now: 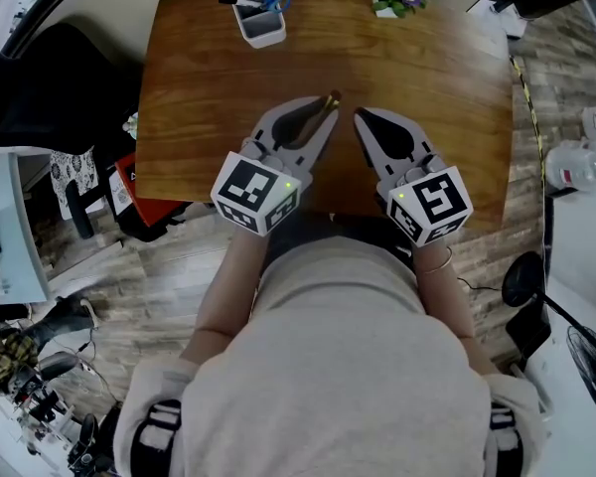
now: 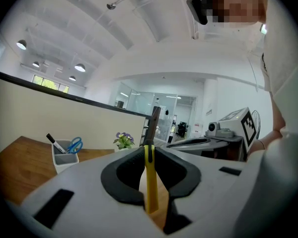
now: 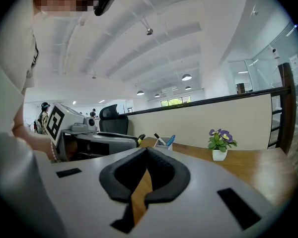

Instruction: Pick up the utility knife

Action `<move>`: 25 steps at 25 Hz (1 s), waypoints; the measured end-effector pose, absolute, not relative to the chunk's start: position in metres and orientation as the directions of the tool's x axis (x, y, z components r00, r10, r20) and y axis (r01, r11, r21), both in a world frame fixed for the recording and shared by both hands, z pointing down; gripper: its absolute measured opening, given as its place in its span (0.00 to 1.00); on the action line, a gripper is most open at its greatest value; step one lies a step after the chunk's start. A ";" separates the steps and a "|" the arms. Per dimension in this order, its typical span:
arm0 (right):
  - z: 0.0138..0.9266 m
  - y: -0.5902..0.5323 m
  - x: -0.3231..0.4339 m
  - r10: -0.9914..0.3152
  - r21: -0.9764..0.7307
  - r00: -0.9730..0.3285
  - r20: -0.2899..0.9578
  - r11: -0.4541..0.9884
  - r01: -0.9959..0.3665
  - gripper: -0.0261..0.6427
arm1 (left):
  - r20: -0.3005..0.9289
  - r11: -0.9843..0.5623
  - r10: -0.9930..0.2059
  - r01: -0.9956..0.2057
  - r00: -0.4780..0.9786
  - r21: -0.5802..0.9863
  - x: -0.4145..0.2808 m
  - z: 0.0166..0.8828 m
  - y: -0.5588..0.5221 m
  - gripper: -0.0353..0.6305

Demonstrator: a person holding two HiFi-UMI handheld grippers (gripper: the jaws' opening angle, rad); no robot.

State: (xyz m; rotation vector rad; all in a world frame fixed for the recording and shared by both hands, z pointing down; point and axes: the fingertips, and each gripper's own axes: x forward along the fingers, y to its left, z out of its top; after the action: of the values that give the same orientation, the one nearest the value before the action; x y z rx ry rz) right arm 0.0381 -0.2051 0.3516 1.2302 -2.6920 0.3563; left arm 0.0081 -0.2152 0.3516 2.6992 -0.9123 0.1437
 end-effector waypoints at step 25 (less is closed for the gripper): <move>0.364 -0.211 0.042 -0.703 -0.182 -0.657 0.271 0.633 -0.752 0.06 | 0.220 -0.725 -0.595 -0.634 0.773 0.268 0.011 0.363 -0.222 0.17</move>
State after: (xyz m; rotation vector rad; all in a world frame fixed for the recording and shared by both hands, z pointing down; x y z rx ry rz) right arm 0.0423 -0.2105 0.3643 1.2044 -2.6782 0.4178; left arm 0.0114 -0.2216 0.3625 2.6399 -0.9442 0.1686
